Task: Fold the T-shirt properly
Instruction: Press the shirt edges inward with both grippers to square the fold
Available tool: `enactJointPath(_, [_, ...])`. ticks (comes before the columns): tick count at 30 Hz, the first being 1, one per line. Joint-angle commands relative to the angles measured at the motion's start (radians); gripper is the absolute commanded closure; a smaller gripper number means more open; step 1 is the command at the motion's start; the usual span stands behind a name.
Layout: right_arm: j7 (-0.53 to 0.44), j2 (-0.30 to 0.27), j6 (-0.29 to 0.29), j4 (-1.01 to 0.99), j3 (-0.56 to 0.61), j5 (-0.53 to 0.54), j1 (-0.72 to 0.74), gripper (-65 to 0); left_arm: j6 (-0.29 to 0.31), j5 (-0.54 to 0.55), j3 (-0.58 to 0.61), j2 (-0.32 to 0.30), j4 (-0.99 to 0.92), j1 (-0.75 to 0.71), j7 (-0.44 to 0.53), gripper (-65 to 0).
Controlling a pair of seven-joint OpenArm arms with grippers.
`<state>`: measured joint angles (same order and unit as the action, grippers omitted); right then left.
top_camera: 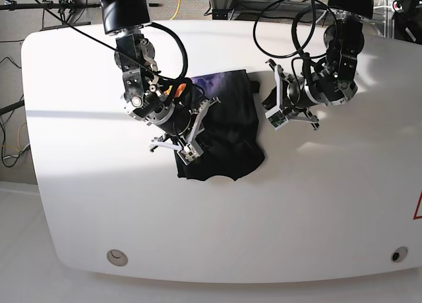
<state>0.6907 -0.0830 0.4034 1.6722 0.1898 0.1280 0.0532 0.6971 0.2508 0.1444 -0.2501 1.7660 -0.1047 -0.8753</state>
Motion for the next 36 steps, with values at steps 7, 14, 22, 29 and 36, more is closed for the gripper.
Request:
enactJointPath(7, [-0.030, 0.001, 0.000, -0.052, -0.003, -0.029, 0.095, 0.0, 0.001, 0.009, -0.113, 0.002, 0.075, -0.012, -0.010, -0.2])
enactJointPath(14, [-0.042, 0.030, 0.013, -0.259, -0.001, -0.016, 0.258, 0.0, 0.001, 0.001, -0.193, 0.023, 0.103, -0.039, -0.015, 0.0])
enactJointPath(22, [-0.079, 0.053, 0.015, -0.305, -0.002, -0.015, 0.288, 0.0, 0.001, -0.001, -0.177, 0.021, 0.095, -0.049, -0.001, 0.0])
enactJointPath(29, [-0.111, 0.031, 0.010, -0.307, 0.002, -0.016, 0.267, 0.0, 0.001, -0.003, -0.130, 0.016, 0.073, -0.047, 0.012, 0.0])
enactJointPath(36, [-0.093, 0.019, 0.007, -0.324, 0.012, 0.042, 0.272, 0.0, 0.001, 0.000, -0.149, 0.017, 0.094, -0.041, 0.004, 0.0])
